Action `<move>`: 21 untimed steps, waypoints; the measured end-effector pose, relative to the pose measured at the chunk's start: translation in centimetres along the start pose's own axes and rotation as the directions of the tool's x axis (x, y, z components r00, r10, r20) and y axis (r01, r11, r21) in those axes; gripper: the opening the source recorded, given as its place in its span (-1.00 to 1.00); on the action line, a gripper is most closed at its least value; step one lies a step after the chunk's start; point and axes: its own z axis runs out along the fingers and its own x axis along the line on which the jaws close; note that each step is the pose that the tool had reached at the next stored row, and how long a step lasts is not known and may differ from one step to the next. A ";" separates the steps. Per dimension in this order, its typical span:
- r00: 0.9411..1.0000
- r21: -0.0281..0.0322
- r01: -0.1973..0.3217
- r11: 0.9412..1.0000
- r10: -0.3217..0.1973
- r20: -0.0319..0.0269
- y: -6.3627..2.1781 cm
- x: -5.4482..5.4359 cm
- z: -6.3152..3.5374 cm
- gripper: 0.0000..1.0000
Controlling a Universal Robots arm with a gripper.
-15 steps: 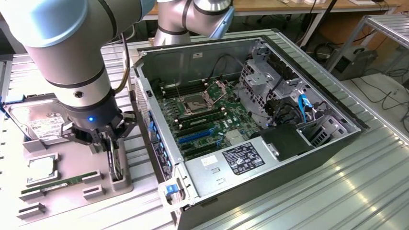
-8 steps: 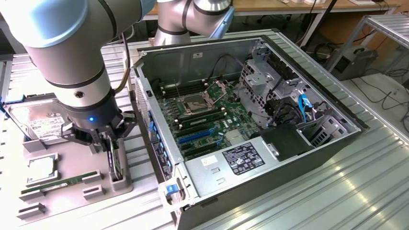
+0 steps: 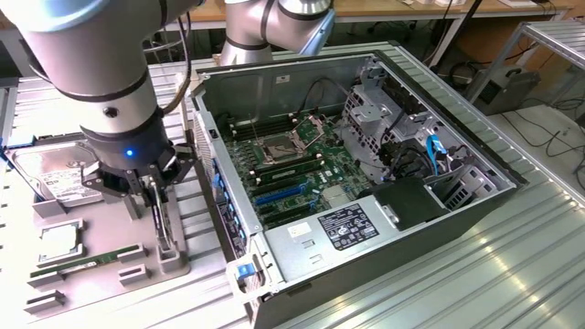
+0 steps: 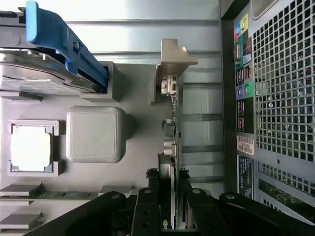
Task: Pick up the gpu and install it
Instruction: 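Pick up the gpu and move the gpu toward the slot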
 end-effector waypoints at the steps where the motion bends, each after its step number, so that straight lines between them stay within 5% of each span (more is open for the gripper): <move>1: 1.000 -0.002 0.003 1.000 -0.003 -0.001 0.01 -0.1 -1.09 -0.47; 4: 1.000 -0.004 0.004 1.000 -0.004 -0.006 0.03 -0.5 -3.80 -0.47; 21: 1.000 -0.005 0.003 1.000 -0.004 -0.031 -0.83 -2.9 -12.23 -0.47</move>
